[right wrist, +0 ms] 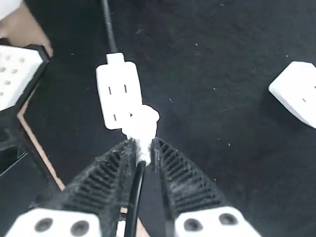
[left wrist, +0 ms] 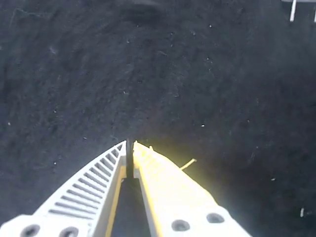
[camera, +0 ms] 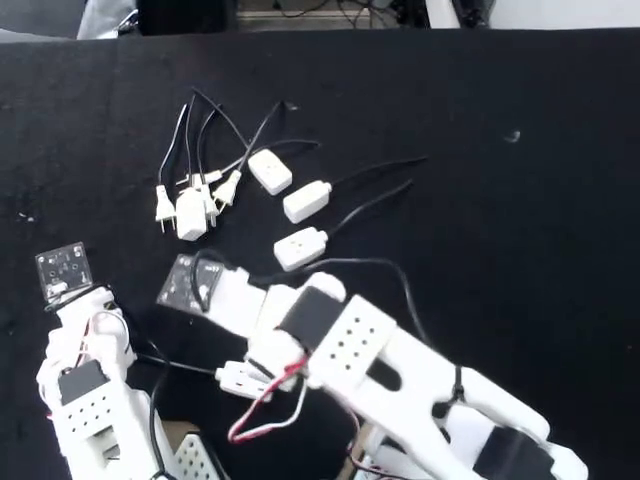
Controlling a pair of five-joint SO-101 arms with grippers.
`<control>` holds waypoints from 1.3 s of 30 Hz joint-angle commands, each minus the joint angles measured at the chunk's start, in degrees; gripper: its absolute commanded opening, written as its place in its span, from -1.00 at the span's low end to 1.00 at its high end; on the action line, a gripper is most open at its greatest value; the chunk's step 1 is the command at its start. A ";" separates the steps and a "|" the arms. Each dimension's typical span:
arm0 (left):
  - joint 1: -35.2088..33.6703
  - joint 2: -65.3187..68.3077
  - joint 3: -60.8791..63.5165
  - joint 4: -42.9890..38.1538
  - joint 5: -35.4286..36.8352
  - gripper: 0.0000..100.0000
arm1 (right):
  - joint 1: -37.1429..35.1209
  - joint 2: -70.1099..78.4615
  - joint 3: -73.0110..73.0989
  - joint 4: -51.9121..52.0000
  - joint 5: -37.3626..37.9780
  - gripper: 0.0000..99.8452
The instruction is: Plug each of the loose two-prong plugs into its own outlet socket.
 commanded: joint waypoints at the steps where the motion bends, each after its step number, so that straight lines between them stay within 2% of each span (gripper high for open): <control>1: -0.57 -0.35 0.48 -0.88 1.85 -0.94 | -2.11 -3.30 0.04 0.35 -0.44 -0.98; 21: -0.57 -0.35 0.48 -0.97 2.02 -0.94 | -3.34 -3.91 5.93 0.09 -0.44 -0.98; 24: -0.57 -0.35 0.48 -0.97 2.02 -0.94 | 1.67 -4.00 5.41 -0.70 -0.53 -0.98; 30: -0.66 -0.35 0.48 -0.97 2.02 -0.94 | 20.57 -2.68 1.10 0.44 0.09 -0.98; 33: -0.66 -0.35 0.48 -0.97 2.02 -0.94 | 27.52 1.01 2.33 -2.55 -0.18 -0.98; 36: -0.66 -0.35 0.40 -0.97 2.02 -0.94 | 30.77 5.67 4.62 -8.09 -0.44 -0.98; 39: -0.66 -0.35 0.40 -0.97 2.02 -0.94 | 30.86 8.40 6.11 -12.48 0.09 -0.98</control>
